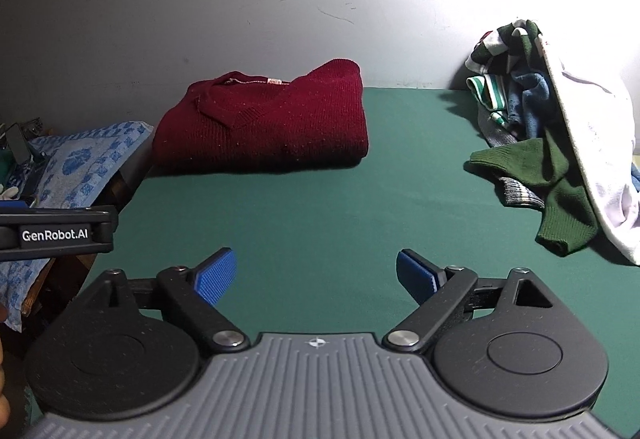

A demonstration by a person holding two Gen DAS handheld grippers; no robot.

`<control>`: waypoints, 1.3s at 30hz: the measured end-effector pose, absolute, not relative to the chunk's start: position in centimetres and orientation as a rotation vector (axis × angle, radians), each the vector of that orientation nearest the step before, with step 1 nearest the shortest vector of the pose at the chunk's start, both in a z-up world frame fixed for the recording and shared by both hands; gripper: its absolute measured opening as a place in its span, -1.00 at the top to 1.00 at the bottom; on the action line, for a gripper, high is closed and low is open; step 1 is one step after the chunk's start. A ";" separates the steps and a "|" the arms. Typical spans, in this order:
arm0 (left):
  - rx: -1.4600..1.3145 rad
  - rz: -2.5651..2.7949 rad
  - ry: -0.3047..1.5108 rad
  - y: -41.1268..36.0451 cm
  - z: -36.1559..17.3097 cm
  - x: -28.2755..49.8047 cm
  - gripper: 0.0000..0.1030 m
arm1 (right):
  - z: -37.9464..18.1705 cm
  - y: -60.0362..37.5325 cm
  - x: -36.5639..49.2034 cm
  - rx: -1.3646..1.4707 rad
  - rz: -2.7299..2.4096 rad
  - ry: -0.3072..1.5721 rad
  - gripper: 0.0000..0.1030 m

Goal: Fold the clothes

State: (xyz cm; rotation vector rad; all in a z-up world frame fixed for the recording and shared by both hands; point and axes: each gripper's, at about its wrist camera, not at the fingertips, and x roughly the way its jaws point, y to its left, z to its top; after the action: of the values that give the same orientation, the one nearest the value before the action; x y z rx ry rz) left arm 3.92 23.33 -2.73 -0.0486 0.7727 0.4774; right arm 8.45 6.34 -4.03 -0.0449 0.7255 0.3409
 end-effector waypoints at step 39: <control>-0.113 0.631 0.884 12.9 -3.6 -6.4 -0.99 | -5.9 -2.9 2.9 -0.009 0.444 0.804 -0.75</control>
State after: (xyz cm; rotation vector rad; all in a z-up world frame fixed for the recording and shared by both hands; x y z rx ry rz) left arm -6.39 12.90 -3.64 -0.1130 0.8841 0.6307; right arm 2.94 -2.89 -5.92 -0.0088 0.8039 0.4436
